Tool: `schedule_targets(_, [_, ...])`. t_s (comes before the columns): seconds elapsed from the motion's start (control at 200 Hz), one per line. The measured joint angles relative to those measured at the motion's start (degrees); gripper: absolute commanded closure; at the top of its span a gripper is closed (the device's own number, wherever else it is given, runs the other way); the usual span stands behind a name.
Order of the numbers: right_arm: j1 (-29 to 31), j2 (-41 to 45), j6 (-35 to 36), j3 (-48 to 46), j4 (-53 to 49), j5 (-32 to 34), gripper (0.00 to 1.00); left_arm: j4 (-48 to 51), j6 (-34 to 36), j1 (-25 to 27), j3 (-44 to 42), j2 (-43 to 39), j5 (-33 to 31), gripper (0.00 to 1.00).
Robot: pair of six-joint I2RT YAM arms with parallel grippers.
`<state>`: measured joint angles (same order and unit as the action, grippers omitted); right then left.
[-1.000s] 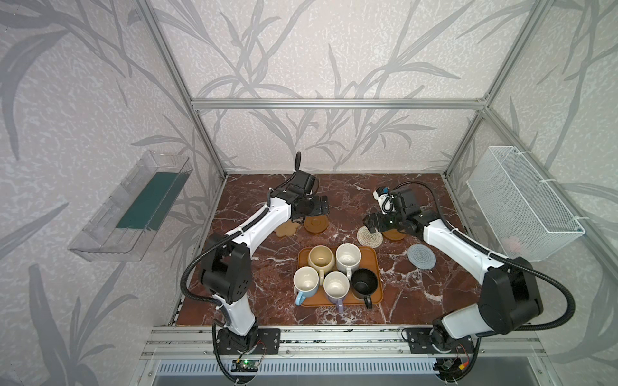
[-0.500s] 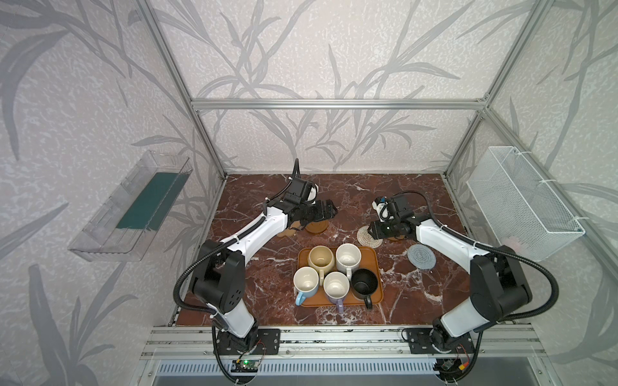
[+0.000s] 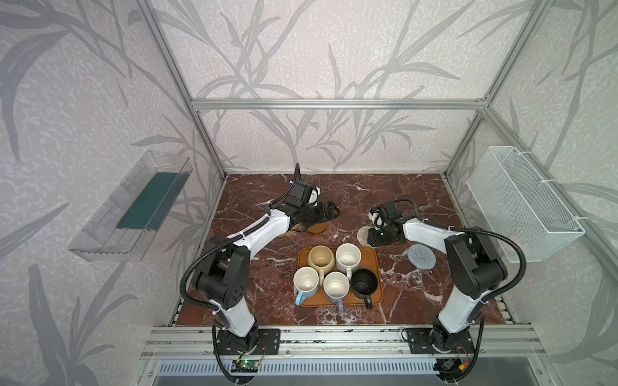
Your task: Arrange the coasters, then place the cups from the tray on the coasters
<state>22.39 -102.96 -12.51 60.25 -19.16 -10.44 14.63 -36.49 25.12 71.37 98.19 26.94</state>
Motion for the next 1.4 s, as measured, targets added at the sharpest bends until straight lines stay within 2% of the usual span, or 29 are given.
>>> schedule_targets(0.485, [1.97,-9.73,-0.35,12.04,0.83,1.38,0.70,1.79,0.48,0.00,0.00,0.20,-5.66,0.01])
schedule_targets(0.92, [4.83,-17.73,0.22,24.22,-2.93,1.33,0.70,2.80,0.46,-0.04,0.02,0.15,-8.96,0.01])
schedule_targets(1.4, [7.85,-20.52,0.04,28.44,-3.85,0.92,0.73,2.86,0.44,-0.07,0.00,-0.26,-10.71,0.01])
